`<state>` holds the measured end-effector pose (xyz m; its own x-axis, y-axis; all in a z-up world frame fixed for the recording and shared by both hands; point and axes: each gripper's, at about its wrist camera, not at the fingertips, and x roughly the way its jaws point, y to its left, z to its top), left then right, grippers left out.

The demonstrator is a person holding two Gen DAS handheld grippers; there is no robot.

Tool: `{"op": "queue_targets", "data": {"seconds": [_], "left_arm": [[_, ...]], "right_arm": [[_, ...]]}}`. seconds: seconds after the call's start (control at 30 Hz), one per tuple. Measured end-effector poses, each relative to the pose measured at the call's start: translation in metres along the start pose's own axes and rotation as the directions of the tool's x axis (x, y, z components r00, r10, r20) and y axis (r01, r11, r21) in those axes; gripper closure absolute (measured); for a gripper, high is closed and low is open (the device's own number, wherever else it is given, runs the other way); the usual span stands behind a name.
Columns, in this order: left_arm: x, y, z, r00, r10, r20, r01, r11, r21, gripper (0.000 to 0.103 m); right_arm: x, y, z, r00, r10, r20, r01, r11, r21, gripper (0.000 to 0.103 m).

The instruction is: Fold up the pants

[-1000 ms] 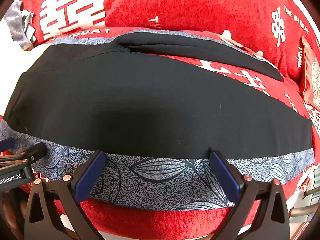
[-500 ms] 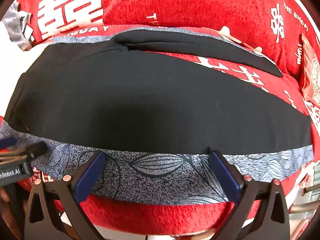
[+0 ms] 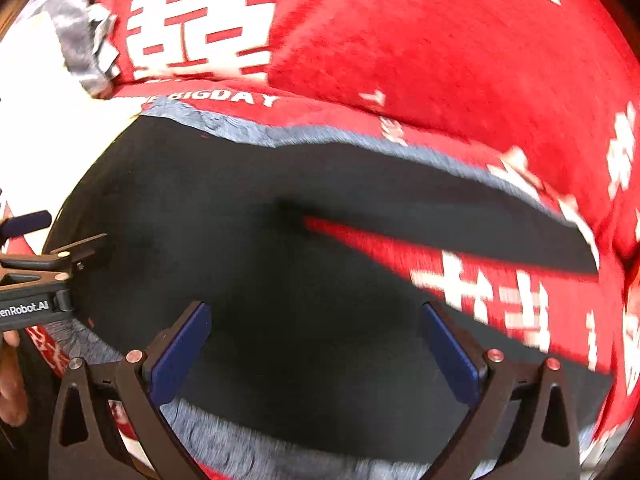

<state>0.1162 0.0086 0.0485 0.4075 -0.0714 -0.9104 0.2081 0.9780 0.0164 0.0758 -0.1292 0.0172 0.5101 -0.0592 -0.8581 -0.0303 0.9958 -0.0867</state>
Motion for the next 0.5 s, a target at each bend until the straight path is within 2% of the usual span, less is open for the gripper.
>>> {"op": "queue_targets", "data": {"seconds": [0.1, 0.3, 0.5], "left_arm": [[0.015, 0.000, 0.016, 1.000, 0.012, -0.024, -0.011, 1.000, 0.008, 0.000], [0.041, 0.005, 0.040, 0.999, 0.013, -0.051, -0.013, 1.000, -0.005, 0.000], [0.066, 0.011, 0.061, 0.996, 0.011, -0.088, -0.011, 1.000, -0.003, 0.000]], "right_arm": [[0.023, 0.004, 0.025, 1.000, 0.014, -0.023, -0.015, 0.998, -0.057, 0.000], [0.062, -0.002, 0.067, 0.997, 0.055, -0.060, -0.059, 0.996, -0.068, 0.000], [0.103, 0.010, 0.109, 0.994, 0.066, -0.084, -0.083, 0.972, -0.219, 0.000]]}}
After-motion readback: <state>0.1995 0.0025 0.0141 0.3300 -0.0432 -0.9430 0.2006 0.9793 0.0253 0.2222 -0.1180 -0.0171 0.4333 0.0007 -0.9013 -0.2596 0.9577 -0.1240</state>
